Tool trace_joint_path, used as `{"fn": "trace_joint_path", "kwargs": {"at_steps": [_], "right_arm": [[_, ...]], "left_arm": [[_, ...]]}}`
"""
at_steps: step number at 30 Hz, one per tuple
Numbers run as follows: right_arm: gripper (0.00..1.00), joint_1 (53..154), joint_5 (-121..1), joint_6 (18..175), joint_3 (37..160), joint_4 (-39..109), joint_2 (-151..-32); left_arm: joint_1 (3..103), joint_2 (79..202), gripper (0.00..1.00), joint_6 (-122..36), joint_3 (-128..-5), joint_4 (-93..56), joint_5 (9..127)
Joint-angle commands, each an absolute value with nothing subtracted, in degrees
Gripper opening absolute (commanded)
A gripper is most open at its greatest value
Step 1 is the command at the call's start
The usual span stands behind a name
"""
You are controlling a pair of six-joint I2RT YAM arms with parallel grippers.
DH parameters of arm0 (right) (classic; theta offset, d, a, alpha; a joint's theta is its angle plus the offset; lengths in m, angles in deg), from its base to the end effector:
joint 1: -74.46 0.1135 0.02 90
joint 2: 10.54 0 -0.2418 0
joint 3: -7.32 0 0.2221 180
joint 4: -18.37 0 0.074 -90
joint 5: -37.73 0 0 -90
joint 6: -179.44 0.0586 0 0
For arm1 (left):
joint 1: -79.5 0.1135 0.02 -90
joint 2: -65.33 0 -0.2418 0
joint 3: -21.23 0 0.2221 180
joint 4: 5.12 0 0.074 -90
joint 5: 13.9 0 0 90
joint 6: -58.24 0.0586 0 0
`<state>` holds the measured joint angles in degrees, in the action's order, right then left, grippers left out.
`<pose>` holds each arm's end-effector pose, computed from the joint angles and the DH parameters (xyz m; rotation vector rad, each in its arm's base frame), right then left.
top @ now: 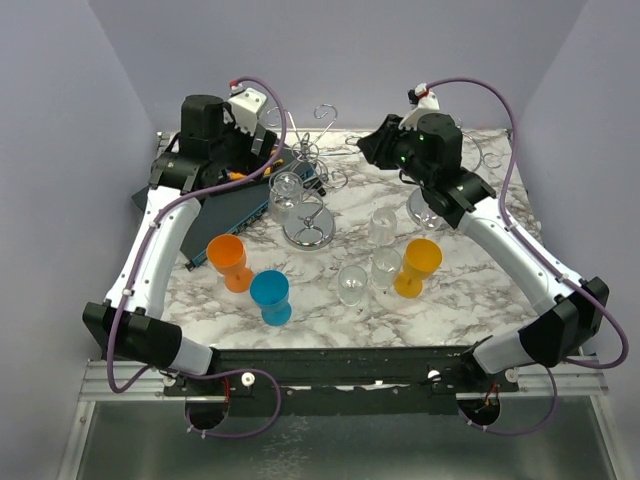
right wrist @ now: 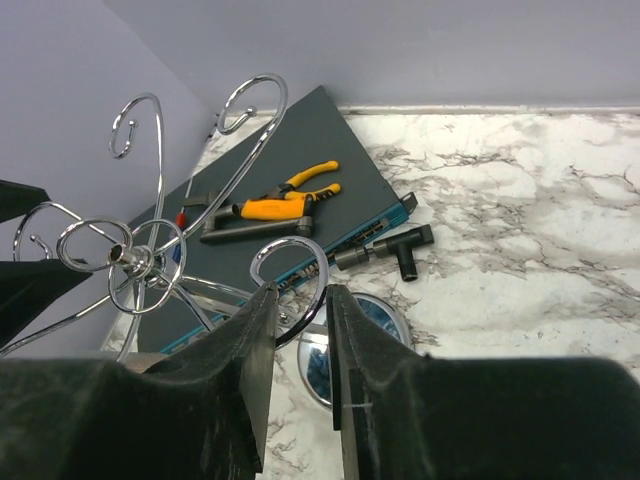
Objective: Place the wine glass upside down on the wine glass rack
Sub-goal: Adjust the wine rack at the center of the board, then pick up the wine glass at the center of the board.
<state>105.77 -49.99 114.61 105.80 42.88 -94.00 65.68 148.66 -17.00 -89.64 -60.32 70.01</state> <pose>0.2897 0.1735 0.3894 -0.0656 1.7853 0.6843 0.2957 -0.0791 0.3950 0.5702 1.9712 -0.0989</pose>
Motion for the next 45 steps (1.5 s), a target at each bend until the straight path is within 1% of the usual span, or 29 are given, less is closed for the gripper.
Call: {"fn": "trace_joint_path", "kwargs": {"at_steps": [1,4,8,9,11,14,16,24,26,31,41,43,45], "right_arm": [[0.30,106.3,-48.5,111.4,107.7,51.2,-95.1],[0.35,106.3,-48.0,110.9,109.0,51.7,-95.8],[0.38,106.3,-47.5,110.1,110.6,52.3,-96.6],[0.40,106.3,-47.3,109.7,111.1,52.5,-96.8],[0.47,106.3,-46.7,109.2,111.9,52.8,-97.1],[0.55,106.2,-46.2,108.4,112.9,52.9,-97.2],[0.59,106.2,-46.1,108.0,114.0,53.2,-97.3],[0.64,106.2,-46.1,106.4,118.7,54.9,-98.1],[0.67,106.3,-46.1,106.2,119.5,55.2,-97.9],[0.71,106.3,-45.9,105.7,119.6,56.2,-96.6],[0.73,106.3,-45.4,106.1,117.0,55.9,-92.6],[0.73,106.3,-45.4,106.1,117.0,56.1,-92.0],[0.72,106.3,-45.3,106.0,117.0,56.4,-91.5]], "left_arm": [[66.5,142.8,0.99,-15.1,-89.2,-64.0,72.7],[66.8,140.9,0.99,-14.6,-87.6,-67.6,74.3],[69.4,137.7,0.99,-13.2,-83.8,-71.4,75.7],[70.2,136.4,0.99,-12.7,-82.5,-72.3,75.7],[72.2,134.1,0.99,-11.4,-79.1,-74.2,75.3],[74.6,131.0,0.99,-10.1,-74.1,-77.7,72.1],[75.0,129.5,0.96,-9.7,-71.7,-79.7,70.8],[75.3,128.0,0.87,-10.4,-64.1,-81.3,66.6],[75.3,127.9,0.86,-10.5,-62.3,-80.3,66.5],[76.0,127.4,0.75,-10.0,-59.0,-76.5,66.9],[76.9,126.5,0.67,-8.7,-52.9,-72.4,67.9],[77.2,126.1,0.61,-8.7,-51.6,-71.6,67.9],[77.5,125.9,0.52,-9.3,-51.2,-71.4,67.6]]}}
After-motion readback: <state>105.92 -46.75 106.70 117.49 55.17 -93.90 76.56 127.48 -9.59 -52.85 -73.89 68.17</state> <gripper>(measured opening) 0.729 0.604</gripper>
